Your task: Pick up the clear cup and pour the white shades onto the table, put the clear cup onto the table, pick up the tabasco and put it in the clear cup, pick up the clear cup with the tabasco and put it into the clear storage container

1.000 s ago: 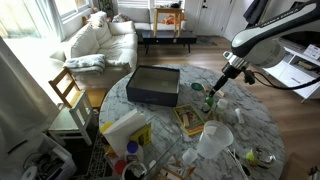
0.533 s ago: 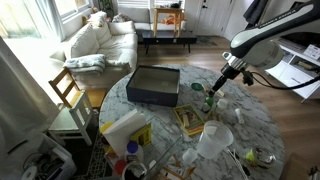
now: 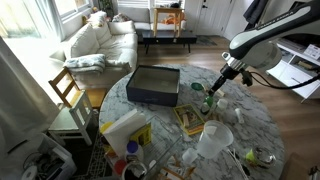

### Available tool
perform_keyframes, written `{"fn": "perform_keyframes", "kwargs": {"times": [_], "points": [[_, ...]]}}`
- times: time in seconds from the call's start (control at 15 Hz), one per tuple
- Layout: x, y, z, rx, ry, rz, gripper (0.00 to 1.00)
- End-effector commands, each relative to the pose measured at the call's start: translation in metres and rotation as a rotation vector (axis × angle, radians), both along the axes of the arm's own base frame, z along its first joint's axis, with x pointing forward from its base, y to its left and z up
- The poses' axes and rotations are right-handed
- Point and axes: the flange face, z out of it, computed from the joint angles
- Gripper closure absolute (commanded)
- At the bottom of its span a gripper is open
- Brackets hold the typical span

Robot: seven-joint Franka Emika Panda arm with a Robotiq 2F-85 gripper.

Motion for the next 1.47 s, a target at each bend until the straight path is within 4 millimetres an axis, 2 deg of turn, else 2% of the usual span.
{"fn": "perform_keyframes", "kwargs": {"times": [0.0,0.27,0.53,0.8,1.13,1.4], "points": [[0.001,0.013,0.008,-0.021,-0.007,0.024,0.92],[0.006,0.03,0.027,-0.075,-0.018,0.09,0.92],[0.009,0.047,0.064,-0.174,-0.027,0.187,0.92],[0.003,0.07,0.106,-0.24,-0.044,0.271,0.92],[-0.024,0.095,0.15,-0.138,0.013,0.396,0.92],[-0.053,0.112,0.174,0.005,0.045,0.489,0.92]]}}
